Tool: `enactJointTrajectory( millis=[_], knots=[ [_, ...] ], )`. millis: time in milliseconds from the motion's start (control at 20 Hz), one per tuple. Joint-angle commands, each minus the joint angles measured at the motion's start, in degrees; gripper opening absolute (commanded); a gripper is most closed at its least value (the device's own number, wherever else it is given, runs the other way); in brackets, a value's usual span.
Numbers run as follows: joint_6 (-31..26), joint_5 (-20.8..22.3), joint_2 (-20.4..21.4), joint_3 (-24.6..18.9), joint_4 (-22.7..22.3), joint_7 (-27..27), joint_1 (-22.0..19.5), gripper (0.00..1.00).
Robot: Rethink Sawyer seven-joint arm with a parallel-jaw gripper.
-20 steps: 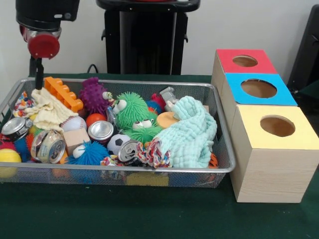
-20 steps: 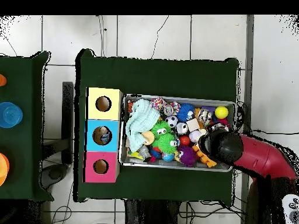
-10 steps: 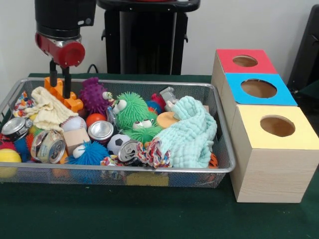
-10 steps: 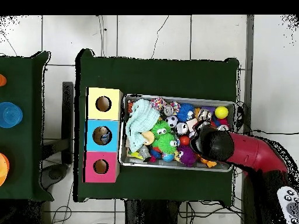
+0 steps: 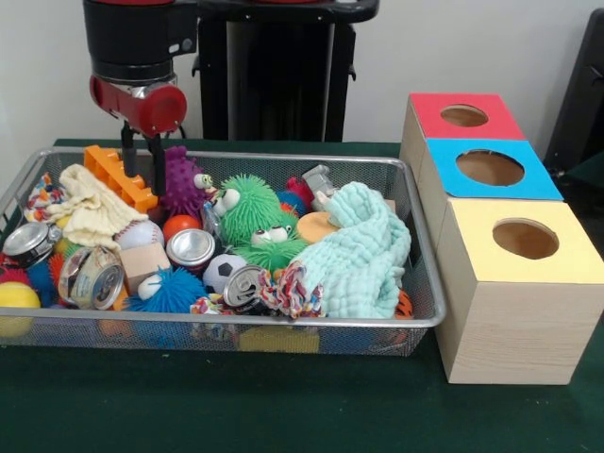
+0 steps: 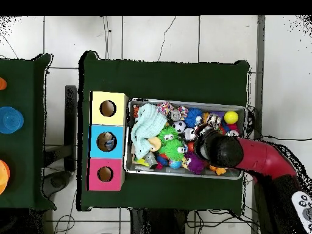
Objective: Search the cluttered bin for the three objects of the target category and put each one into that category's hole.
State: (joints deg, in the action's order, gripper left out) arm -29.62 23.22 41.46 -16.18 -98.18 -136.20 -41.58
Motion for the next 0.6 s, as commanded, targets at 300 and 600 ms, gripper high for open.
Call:
enactJointTrajectory(
  millis=[300, 600],
  knots=[
    [-8.85, 5.1, -0.67, -15.65, -3.63, 29.33, -11.19, 1.0],
    [-14.51, 7.56, -1.23, -19.81, -0.35, 42.05, -17.0, 1.0]
  ],
)
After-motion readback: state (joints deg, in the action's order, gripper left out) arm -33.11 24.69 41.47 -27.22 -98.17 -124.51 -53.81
